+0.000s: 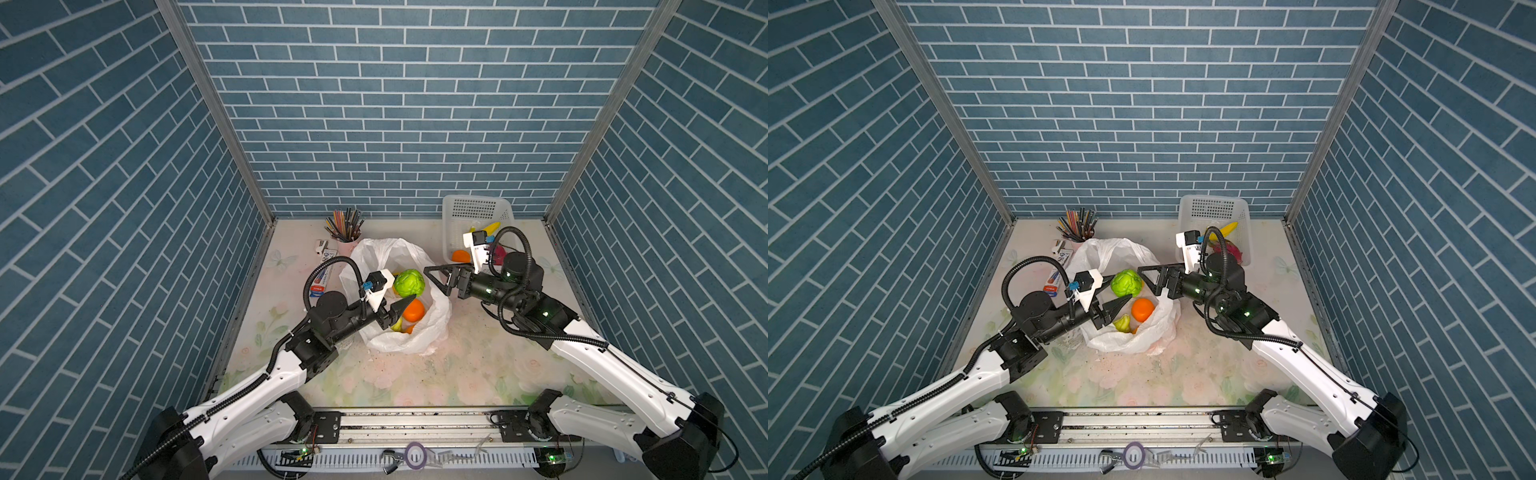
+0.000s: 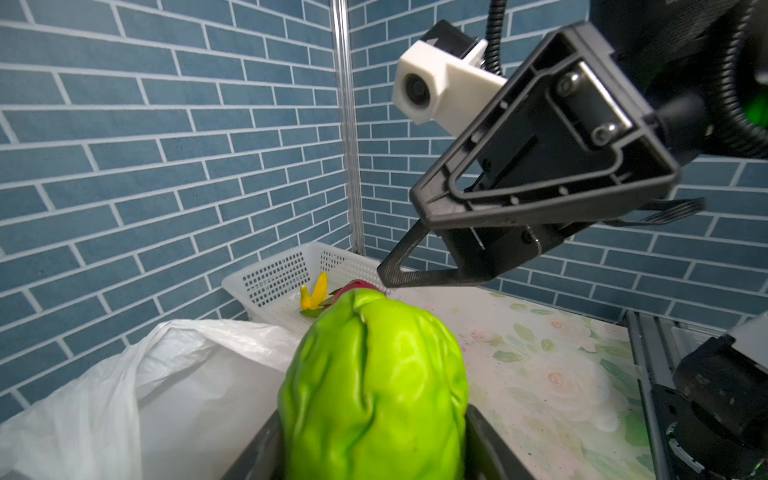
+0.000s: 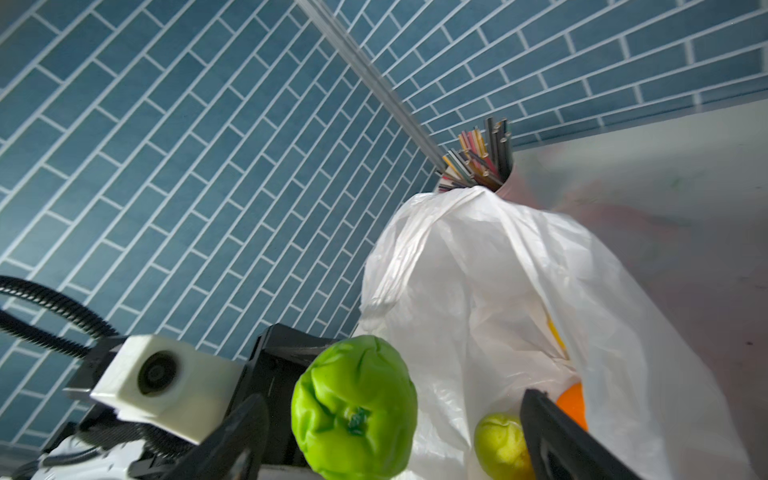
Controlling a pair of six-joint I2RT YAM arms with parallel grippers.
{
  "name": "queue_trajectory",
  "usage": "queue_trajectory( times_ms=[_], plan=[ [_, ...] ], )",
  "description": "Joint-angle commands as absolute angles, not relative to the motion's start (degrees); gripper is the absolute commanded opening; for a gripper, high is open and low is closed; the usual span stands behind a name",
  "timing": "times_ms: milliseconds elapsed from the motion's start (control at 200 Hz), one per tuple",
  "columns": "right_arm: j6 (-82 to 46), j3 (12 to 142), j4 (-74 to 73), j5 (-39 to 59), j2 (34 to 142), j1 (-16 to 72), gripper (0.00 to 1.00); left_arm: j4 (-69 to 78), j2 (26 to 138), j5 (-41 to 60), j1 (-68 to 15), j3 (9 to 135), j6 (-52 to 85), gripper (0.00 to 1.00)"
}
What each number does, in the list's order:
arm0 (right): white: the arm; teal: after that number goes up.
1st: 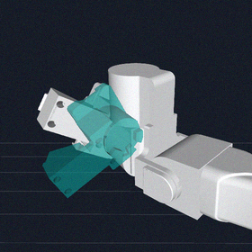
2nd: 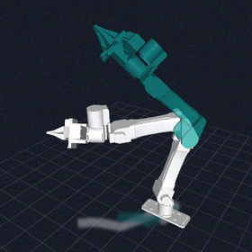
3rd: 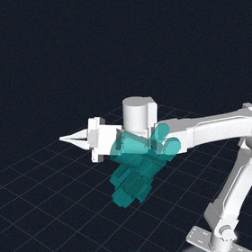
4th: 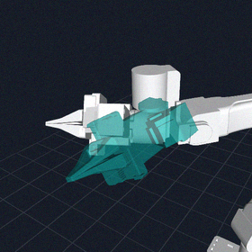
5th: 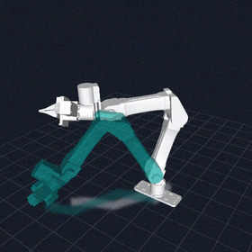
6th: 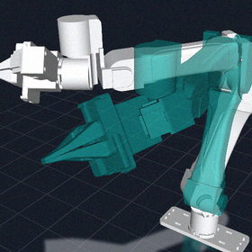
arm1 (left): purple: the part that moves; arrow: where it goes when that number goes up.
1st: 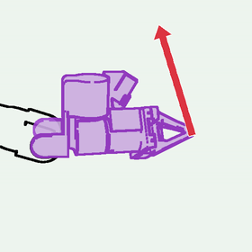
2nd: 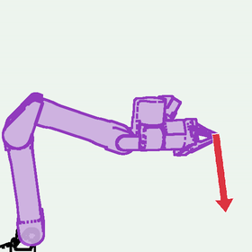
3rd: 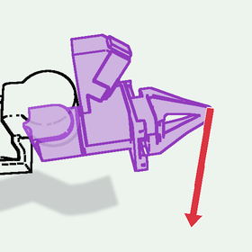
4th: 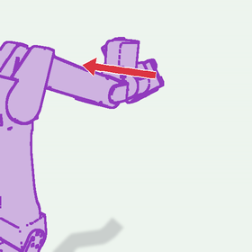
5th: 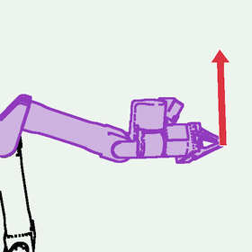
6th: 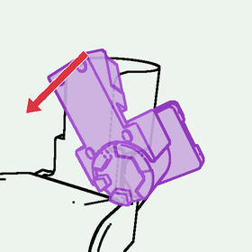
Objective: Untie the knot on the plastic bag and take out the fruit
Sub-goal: 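Lift the green fruit and pass it to the right gripper, then carry the green fruit to the basket with the right gripper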
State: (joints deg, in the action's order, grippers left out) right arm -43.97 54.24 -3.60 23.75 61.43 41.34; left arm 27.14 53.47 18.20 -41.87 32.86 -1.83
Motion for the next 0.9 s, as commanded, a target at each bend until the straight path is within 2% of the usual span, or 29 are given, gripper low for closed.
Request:
queue_trajectory(
  times_ms=[0, 205, 320, 480, 545, 770, 895],
  plan=[
    [-47.1, 54.0, -9.7, 31.6, 62.7, 41.4, 0.95, 32.1, 54.1, 22.0, -41.7, 35.2, -2.3, 0.35],
    [-48.2, 54.5, -11.4, 36.3, 66.7, 41.7, 0.90, 32.3, 55.8, 22.8, -42.3, 37.4, -2.8, 0.35],
    [-47.6, 54.7, -11.9, 36.5, 67.3, 42.2, 0.82, 32.5, 56.9, 22.2, -42.4, 38.2, -3.0, 0.35],
    [-47.6, 54.3, -12.0, 36.2, 67.2, 42.3, 0.67, 31.2, 58.2, 21.7, -42.5, 39.0, -3.1, 0.36],
    [-47.4, 54.3, -11.7, 35.8, 67.0, 42.2, 0.62, 31.1, 58.6, 21.1, -42.5, 39.0, -2.7, 0.42],
    [-44.0, 56.9, -8.0, 29.9, 66.0, 41.9, 0.56, 30.0, 57.5, 18.6, -42.6, 39.0, -1.8, 0.77],
    [-40.8, 59.8, -5.0, 23.8, 66.2, 41.3, 0.54, 29.3, 56.5, 18.1, -42.7, 38.7, -1.8, 0.85]
  ],
)
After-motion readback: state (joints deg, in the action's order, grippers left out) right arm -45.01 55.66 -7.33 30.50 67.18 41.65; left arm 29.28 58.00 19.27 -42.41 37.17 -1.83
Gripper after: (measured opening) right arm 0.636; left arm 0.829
